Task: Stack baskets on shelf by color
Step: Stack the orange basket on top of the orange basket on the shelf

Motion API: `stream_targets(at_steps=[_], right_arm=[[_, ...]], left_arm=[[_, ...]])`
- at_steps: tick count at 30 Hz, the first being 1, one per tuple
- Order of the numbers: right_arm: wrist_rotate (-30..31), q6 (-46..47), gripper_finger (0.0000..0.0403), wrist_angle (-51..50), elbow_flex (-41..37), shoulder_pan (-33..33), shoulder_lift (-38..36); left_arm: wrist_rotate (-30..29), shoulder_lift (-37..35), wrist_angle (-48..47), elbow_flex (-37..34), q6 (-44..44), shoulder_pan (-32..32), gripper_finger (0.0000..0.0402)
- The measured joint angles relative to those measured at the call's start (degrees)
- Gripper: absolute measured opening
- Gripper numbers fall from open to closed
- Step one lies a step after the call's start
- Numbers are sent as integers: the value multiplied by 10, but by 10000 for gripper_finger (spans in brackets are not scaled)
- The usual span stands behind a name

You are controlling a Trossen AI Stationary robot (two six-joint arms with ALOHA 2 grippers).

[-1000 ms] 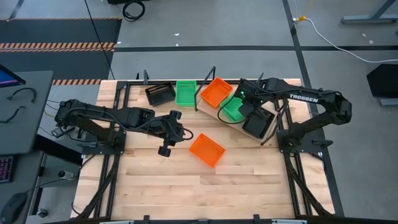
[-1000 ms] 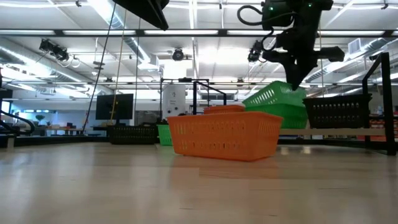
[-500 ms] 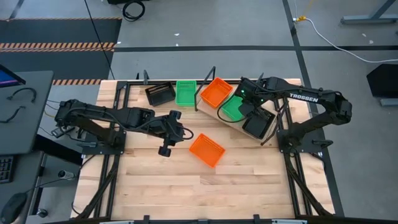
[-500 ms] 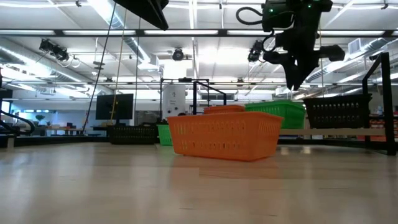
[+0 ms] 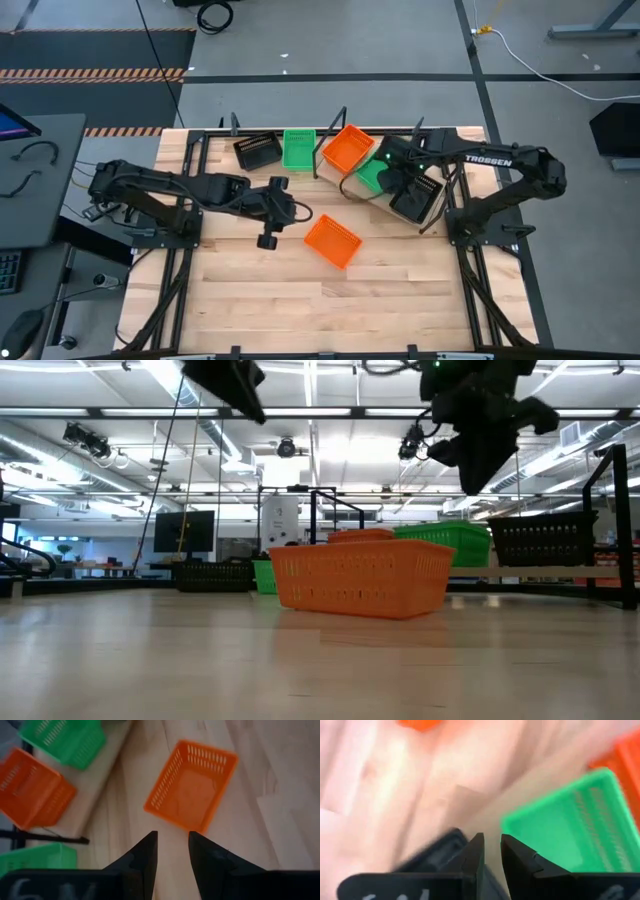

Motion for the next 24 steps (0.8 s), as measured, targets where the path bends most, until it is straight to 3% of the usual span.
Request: stream_targets(at_steps=[5, 11, 17, 24], right_arm=[[-7, 1, 71, 14, 0, 95, 0], [12, 26, 85, 132, 0, 212, 2], [65, 81, 151, 195, 0, 275, 17], [117, 183, 231, 228, 0, 311, 123]], left_arm=[[1, 0, -3, -41, -6, 4, 117], [2, 0, 11, -86, -52, 19, 117], [33, 0, 81, -123, -97, 21, 117], [41, -25, 250, -226, -104, 10, 117]])
